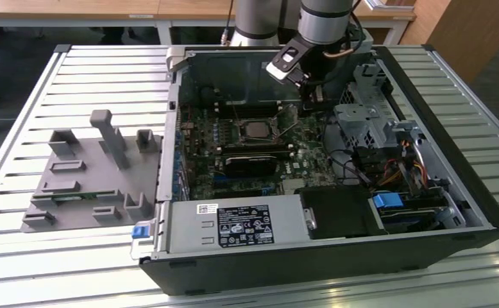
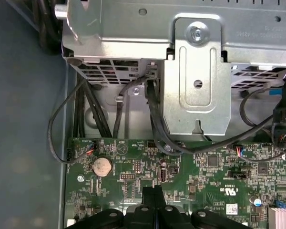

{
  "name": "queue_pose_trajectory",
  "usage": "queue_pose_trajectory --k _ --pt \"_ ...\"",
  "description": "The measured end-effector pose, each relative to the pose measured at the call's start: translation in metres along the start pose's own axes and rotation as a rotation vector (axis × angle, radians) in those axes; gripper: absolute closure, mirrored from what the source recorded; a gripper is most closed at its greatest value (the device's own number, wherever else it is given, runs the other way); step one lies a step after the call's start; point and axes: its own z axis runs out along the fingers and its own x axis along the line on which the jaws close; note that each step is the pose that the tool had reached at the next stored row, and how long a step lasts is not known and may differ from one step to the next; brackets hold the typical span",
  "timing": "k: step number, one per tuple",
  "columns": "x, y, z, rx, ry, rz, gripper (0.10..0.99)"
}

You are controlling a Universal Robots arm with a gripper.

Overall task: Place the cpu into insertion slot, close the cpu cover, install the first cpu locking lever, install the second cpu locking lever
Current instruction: 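Close the cpu cover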

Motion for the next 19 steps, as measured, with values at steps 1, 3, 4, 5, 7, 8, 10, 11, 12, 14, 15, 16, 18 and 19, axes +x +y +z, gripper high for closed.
queue_pose_trajectory --k 1,3,4,5,7,8,10,11,12,14,15,16,18,19 --pt "0.0000 -0.0011 0.0001 0.000 0.0000 0.000 0.961" --pt "0.0000 -0.0034 0.0000 0.000 -0.0003 0.000 0.961" --pt "0.0000 -0.0045 0.0000 0.000 -0.0003 0.000 0.961" --pt "0.0000 -0.0057 0.0000 0.000 -0.0002 0.000 0.961" --pt "0.0001 -0.0079 -0.0001 0.000 -0.0003 0.000 0.961" --pt "0.0001 -0.0089 -0.0001 0.000 -0.0002 0.000 0.961" --pt "0.0001 -0.0107 -0.0002 0.001 0.0000 0.000 0.961" --pt "0.0001 -0.0116 -0.0003 0.003 0.0000 0.000 0.961" --pt "0.0001 -0.0123 -0.0003 0.004 -0.0001 0.000 0.961" --pt "0.0002 -0.0136 -0.0004 0.009 0.0000 0.000 0.961" --pt "0.0002 -0.0144 -0.0004 0.012 -0.0001 0.000 0.961" --pt "0.0002 -0.0152 -0.0005 0.014 -0.0001 0.000 0.961" --pt "0.0002 -0.0170 -0.0006 0.017 0.0000 0.000 0.961" --pt "0.0002 -0.0184 -0.0007 0.018 -0.0003 0.000 0.961"
